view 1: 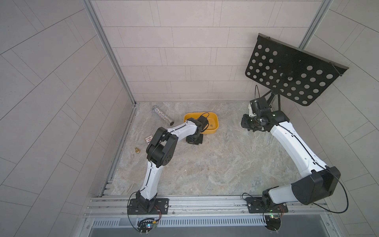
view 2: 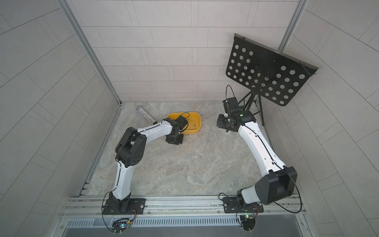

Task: Put the screws on the desktop into the storage box
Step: Pick up the screw from the center of the board, then place the screw in the storage box.

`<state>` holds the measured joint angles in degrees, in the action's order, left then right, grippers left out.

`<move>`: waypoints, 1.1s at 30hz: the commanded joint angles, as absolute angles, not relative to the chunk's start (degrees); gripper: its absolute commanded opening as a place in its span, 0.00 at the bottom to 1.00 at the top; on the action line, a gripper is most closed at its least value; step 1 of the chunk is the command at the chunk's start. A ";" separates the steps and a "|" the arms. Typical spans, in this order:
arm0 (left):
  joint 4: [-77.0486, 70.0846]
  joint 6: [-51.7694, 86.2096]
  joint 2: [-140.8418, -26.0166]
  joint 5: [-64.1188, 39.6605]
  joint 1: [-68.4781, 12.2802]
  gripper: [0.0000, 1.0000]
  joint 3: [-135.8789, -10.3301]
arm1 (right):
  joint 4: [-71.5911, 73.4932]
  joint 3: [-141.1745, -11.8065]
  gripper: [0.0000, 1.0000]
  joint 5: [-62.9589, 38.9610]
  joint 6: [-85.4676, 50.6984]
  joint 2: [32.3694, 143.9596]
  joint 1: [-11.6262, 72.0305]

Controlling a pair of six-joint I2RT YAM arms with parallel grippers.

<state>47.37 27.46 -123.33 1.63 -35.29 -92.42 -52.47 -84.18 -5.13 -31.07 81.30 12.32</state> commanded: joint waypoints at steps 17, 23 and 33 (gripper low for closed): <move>51.25 25.99 -120.08 2.90 -36.11 0.06 -89.21 | -52.21 -82.98 0.34 -5.32 -31.58 80.33 12.15; 54.89 24.33 -113.73 3.73 -36.88 0.05 -88.55 | -52.12 -83.05 0.35 -5.19 -31.69 80.19 12.13; 64.15 20.55 -111.61 7.68 -36.43 0.05 -104.81 | -51.68 -83.14 0.35 -5.34 -31.95 80.77 12.17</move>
<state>59.88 22.50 -110.56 5.06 -36.51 -99.68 -51.59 -83.85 -5.58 -31.55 81.30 12.32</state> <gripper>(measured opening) 0.080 0.345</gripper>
